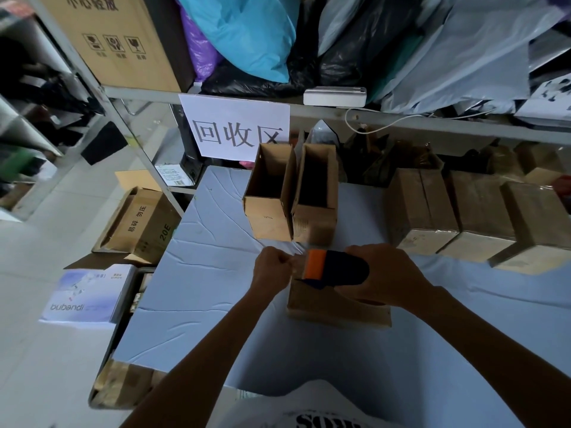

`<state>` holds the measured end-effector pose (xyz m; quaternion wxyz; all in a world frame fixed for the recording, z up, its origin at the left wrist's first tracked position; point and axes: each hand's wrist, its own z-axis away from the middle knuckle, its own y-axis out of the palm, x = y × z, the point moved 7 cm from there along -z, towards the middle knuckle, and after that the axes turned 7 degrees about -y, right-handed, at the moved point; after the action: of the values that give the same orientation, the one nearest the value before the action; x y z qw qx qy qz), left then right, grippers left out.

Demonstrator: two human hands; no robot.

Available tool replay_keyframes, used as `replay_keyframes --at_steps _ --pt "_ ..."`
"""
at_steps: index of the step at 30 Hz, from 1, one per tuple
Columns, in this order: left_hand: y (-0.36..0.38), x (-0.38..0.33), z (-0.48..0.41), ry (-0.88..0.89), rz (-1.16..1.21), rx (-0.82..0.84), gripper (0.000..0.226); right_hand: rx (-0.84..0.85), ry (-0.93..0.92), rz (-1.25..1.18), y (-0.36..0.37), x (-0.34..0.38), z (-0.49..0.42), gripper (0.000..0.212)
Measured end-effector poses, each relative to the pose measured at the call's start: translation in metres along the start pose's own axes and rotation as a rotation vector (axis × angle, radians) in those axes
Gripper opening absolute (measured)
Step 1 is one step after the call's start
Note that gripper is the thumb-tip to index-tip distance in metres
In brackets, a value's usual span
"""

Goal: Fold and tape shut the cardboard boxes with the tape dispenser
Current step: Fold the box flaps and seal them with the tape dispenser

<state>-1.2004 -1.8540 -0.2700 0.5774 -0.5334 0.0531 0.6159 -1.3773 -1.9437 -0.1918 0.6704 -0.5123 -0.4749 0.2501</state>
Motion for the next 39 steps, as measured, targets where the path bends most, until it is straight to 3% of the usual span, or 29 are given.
replay_keyframes --at_steps 4,11,22,34,39 --pt "-0.017 0.015 -0.003 0.005 0.084 -0.066 0.013 0.050 0.044 0.082 -0.002 -0.013 0.013 0.056" --pt "-0.013 0.027 -0.007 -0.028 0.193 0.106 0.017 0.082 0.058 0.156 0.008 -0.014 0.011 0.064" --pt "-0.007 0.043 -0.007 -0.067 0.232 0.143 0.011 0.086 0.074 0.177 0.009 -0.017 0.007 0.063" --pt "0.010 0.054 -0.001 -0.136 0.175 0.129 0.009 0.090 0.085 0.185 0.010 -0.012 0.004 0.066" --pt "0.008 0.044 -0.005 -0.076 0.061 0.152 0.010 0.108 0.086 0.194 0.008 -0.008 0.002 0.064"
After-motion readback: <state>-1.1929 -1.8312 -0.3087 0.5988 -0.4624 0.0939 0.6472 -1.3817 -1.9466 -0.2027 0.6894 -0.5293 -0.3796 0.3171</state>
